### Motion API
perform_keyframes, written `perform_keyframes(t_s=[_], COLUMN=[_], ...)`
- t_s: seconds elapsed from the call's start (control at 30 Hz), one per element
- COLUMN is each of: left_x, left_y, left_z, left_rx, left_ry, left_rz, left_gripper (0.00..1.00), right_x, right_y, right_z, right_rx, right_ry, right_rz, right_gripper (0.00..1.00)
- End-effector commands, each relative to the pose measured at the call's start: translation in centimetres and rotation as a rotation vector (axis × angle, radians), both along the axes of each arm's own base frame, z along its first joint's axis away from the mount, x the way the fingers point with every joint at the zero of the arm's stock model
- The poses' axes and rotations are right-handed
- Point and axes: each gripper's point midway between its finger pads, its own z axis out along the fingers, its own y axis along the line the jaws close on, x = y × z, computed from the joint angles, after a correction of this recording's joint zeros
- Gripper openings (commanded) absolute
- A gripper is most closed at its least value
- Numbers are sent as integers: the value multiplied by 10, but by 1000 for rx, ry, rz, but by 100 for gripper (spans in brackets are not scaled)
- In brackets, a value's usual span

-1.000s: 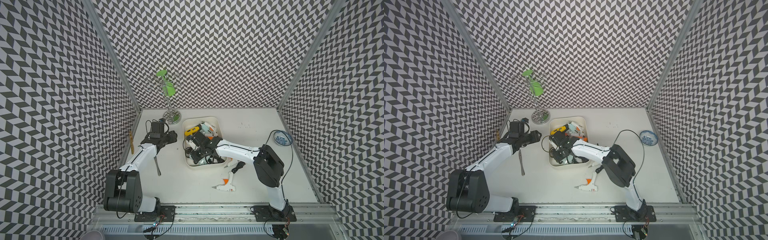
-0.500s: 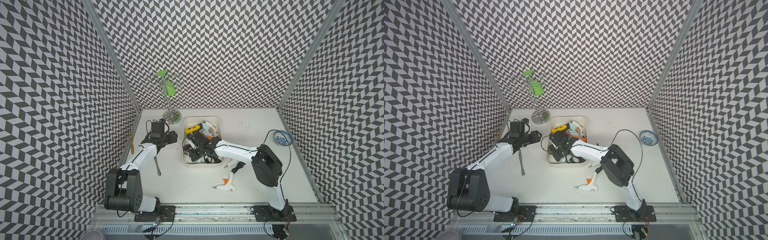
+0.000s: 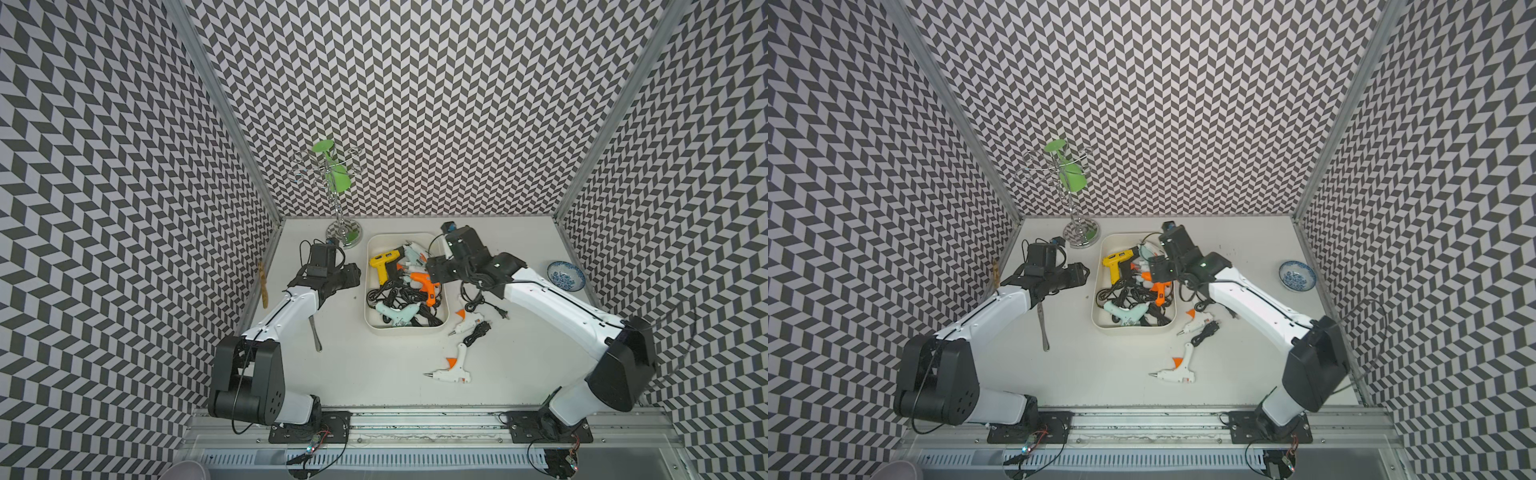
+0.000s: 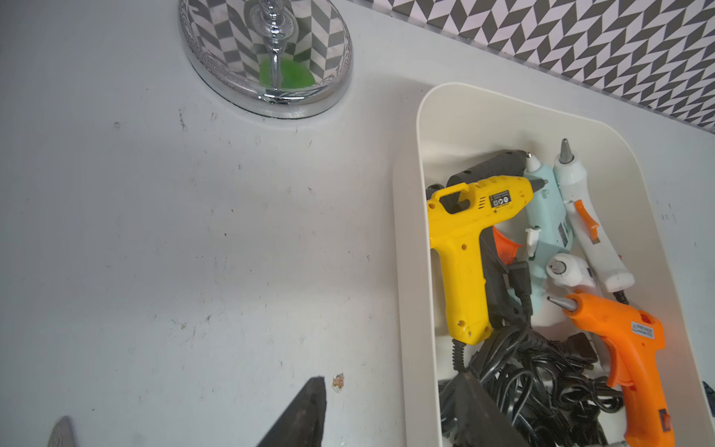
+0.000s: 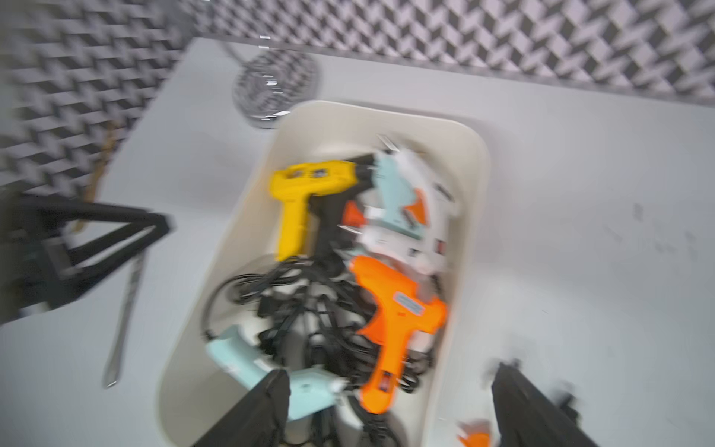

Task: Put the hot melt glue gun into the storage box
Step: Adjust the hot melt adhesive gun in the storage box, then pick up the hot melt adhesive gun from the center of the board.

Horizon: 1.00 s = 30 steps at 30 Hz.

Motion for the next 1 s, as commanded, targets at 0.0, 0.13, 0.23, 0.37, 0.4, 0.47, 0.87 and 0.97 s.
perform_keyframes(t_s=[0.0, 0.13, 0.23, 0.37, 0.4, 0.47, 0.87, 0.97], left_x=[2, 2, 2, 2, 1, 2, 2, 2], left_y=[-3, -7, -8, -8, -8, -8, -6, -6], left_z=[7, 5, 4, 3, 2, 2, 1, 1], left_rx=[16, 14, 11, 9, 9, 9, 24, 25], left_ry=[-32, -27, -24, -21, -18, -20, -18, -16], left_rz=[-17, -27, -31, -34, -33, -33, -27, -25], left_gripper=[58, 58, 58, 58, 58, 58, 58, 58], right_x=[-10, -23, -22, -13, -11, -9, -7, -8], right_y=[-62, -76, -74, -72, -71, -68, -75, -77], right_z=[-61, -103, -116, -127, -130, -139, -190, -197], right_rx=[-74, -138, -144, -174, -176, -182, -261, -267], right_ry=[148, 234, 235, 222, 223, 234, 317, 328], right_rz=[-122, -97, -82, -56, -49, -36, -59, -57], right_gripper=[86, 87, 88, 88, 88, 87, 63, 53])
